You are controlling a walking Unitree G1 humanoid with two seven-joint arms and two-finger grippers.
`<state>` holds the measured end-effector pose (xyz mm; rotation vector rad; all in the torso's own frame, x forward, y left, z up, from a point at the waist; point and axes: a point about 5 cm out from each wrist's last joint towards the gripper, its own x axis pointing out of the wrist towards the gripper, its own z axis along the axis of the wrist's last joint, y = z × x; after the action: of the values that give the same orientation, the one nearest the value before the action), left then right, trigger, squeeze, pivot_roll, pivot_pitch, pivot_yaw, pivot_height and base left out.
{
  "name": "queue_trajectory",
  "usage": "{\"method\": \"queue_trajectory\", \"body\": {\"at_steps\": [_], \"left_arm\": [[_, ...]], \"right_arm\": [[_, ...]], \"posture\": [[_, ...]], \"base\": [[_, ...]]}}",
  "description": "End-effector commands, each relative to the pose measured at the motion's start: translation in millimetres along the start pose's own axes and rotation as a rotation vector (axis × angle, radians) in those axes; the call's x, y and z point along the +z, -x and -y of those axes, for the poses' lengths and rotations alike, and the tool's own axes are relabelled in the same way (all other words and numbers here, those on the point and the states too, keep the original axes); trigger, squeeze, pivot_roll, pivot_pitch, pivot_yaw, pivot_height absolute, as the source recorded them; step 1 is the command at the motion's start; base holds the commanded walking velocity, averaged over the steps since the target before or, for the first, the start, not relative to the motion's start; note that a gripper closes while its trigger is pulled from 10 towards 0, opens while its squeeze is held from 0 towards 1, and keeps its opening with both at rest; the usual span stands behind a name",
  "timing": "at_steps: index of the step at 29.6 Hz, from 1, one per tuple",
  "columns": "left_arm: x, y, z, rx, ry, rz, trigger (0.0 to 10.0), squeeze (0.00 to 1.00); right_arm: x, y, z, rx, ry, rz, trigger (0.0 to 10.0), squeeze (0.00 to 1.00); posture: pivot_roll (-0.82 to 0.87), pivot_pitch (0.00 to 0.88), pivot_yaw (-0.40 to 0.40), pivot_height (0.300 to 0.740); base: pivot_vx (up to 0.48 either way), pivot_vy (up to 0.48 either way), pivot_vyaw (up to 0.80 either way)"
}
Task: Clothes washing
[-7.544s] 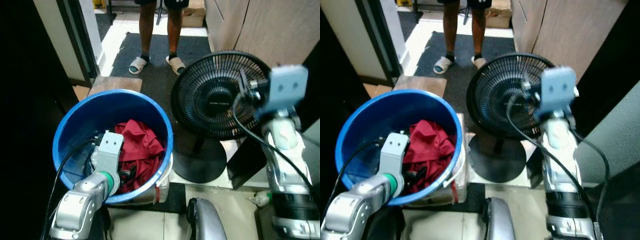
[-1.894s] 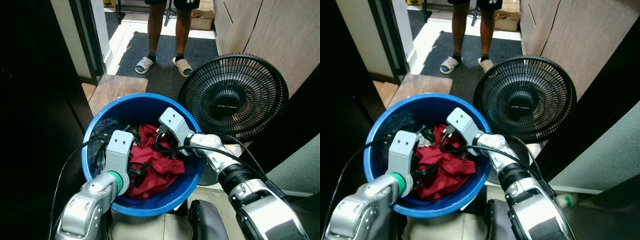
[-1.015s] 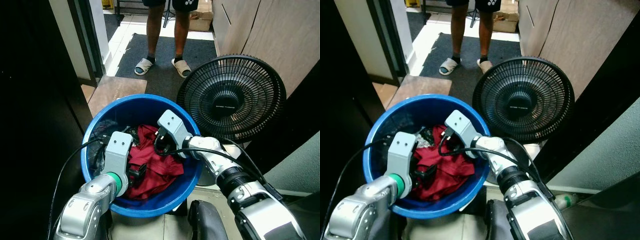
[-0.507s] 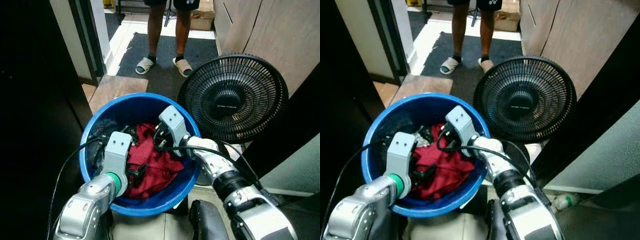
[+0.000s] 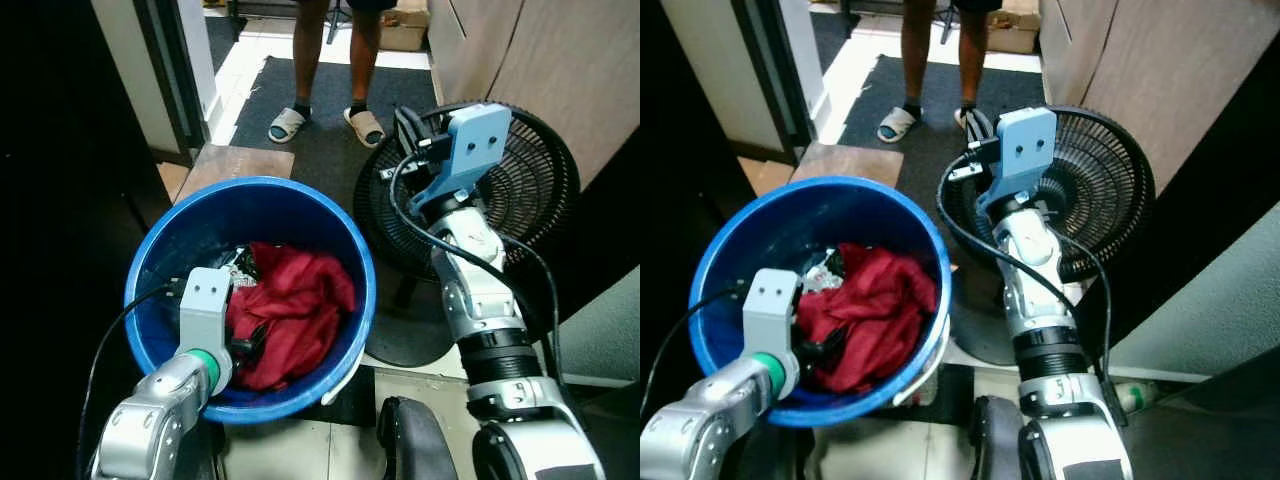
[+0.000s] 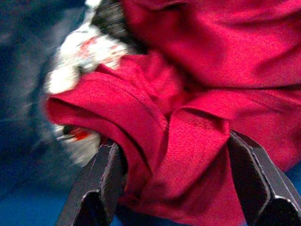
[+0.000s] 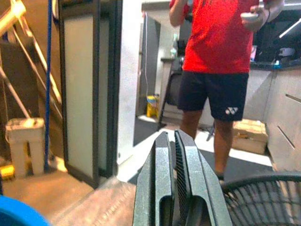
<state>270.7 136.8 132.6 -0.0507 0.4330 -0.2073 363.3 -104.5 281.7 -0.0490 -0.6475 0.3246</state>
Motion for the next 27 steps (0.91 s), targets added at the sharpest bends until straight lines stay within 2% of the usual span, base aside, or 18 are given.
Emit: {"method": "queue_trajectory", "body": {"at_steps": [1,7,12,14,15,16,19,20,22,23,24,25,26,27], "left_arm": [[-9,-0.1,-2.2,0.005,0.010,-0.037,10.0,0.00],[-10,-0.1,-1.7,0.005,0.012,-0.039,10.0,0.00],[-10,0.0,-1.7,0.006,0.012,-0.039,10.0,0.00],[-11,0.2,-1.9,0.008,0.013,-0.040,10.0,0.00],[-11,0.2,-1.9,0.008,0.013,-0.040,10.0,0.00],[-11,0.2,-1.8,0.008,0.014,-0.041,10.0,0.00],[-11,0.2,-1.8,0.008,0.014,-0.041,10.0,0.00],[-12,0.0,-1.7,0.008,0.016,-0.042,10.0,0.00],[-12,0.0,-1.7,0.008,0.016,-0.042,10.0,0.00],[-12,-0.2,-1.4,0.007,0.017,-0.043,10.0,0.00],[-12,-0.2,-1.4,0.007,0.017,-0.043,10.0,0.00],[-13,-0.4,-0.9,0.006,0.018,-0.044,10.0,0.00],[-13,-0.4,-0.9,0.006,0.018,-0.044,10.0,0.00],[-13,-0.5,-0.4,0.005,0.019,-0.044,10.0,0.00]], "right_arm": [[6,-1.4,0.5,-0.010,0.003,0.026,10.0,0.00],[18,-4.8,2.6,-0.026,0.005,0.079,10.0,0.00],[16,-5.9,0.6,-0.002,0.015,0.048,10.0,0.00],[-10,0.4,-1.8,0.007,0.005,-0.120,10.0,0.00],[-10,0.4,-1.8,0.007,0.005,-0.120,10.0,0.00],[-26,4.6,2.6,-0.011,0.022,-0.220,10.0,0.00],[-26,4.6,2.6,-0.011,0.022,-0.220,10.0,0.00],[-42,8.2,8.5,-0.021,0.046,-0.333,10.0,0.00],[-42,8.2,8.5,-0.021,0.046,-0.333,10.0,0.00],[-53,8.4,16.1,-0.023,0.081,-0.436,10.0,0.00],[-53,8.4,16.1,-0.023,0.081,-0.436,10.0,0.00],[-60,6.8,20.4,-0.005,0.087,-0.512,10.0,0.00],[-60,6.8,20.4,-0.005,0.087,-0.512,10.0,0.00],[-61,1.8,21.3,0.020,0.070,-0.545,10.0,0.15]], "posture": [[0.12,0.131,0.007,0.517],[0.12,0.131,0.005,0.517],[0.12,0.132,0.003,0.517],[0.12,0.134,0.002,0.517],[0.12,0.134,0.002,0.517],[0.12,0.134,0.001,0.517],[0.12,0.134,0.001,0.517],[0.12,0.135,0.001,0.517],[0.12,0.135,0.001,0.517],[0.12,0.135,0.001,0.517],[0.12,0.135,0.001,0.517],[0.12,0.134,-0.003,0.517],[0.12,0.134,-0.003,0.517],[0.12,0.134,-0.003,0.517]], "base": [[0.000,0.000,0.00],[0.000,0.000,0.00],[0.000,0.000,0.00],[0.000,0.000,0.00],[0.000,0.000,0.00],[0.000,0.000,0.00],[0.000,0.000,0.00],[0.000,0.000,0.00],[0.000,0.000,0.00],[0.000,0.000,0.00],[0.000,0.000,0.00],[0.000,0.000,0.00],[0.000,0.000,0.00],[0.000,0.000,0.00]]}}
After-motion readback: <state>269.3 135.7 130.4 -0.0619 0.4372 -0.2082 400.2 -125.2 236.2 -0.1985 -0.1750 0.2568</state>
